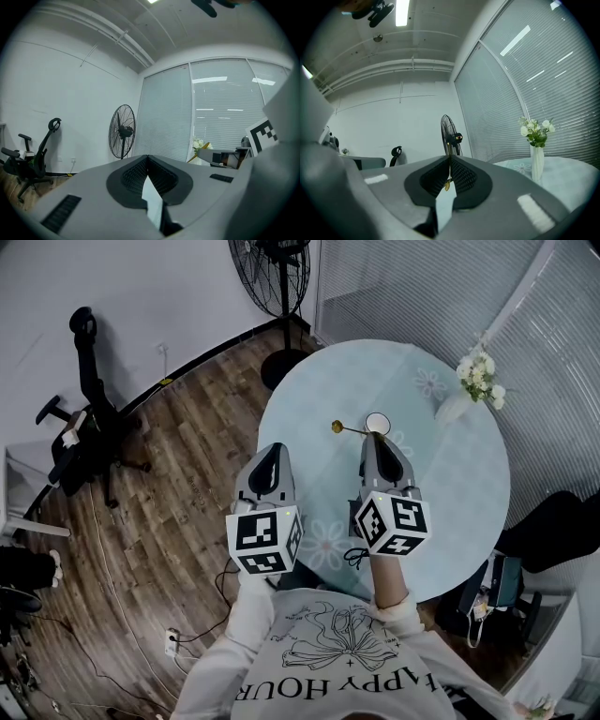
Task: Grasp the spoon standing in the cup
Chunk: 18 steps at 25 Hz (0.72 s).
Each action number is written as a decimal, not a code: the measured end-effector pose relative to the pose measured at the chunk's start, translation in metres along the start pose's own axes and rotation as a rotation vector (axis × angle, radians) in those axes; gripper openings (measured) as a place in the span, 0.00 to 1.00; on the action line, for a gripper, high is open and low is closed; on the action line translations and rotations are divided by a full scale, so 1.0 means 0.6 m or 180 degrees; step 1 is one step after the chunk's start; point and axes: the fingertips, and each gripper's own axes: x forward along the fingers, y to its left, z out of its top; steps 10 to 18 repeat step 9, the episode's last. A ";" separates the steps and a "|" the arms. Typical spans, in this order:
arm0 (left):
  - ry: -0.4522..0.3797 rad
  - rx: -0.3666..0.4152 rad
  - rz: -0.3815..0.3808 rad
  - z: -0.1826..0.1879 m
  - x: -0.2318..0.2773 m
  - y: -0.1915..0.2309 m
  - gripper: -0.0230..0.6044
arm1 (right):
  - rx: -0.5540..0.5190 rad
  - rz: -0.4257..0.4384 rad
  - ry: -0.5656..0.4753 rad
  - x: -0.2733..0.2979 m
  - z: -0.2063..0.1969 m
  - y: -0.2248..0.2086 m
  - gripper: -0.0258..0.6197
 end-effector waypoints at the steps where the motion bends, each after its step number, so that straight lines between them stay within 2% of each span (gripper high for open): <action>1: -0.0001 0.0004 -0.0003 0.000 0.000 0.000 0.05 | -0.0002 0.0002 0.0001 -0.001 0.000 0.000 0.06; 18: 0.0009 -0.0001 0.0009 0.000 0.002 0.000 0.05 | 0.0004 -0.0004 0.0012 -0.001 0.000 -0.002 0.06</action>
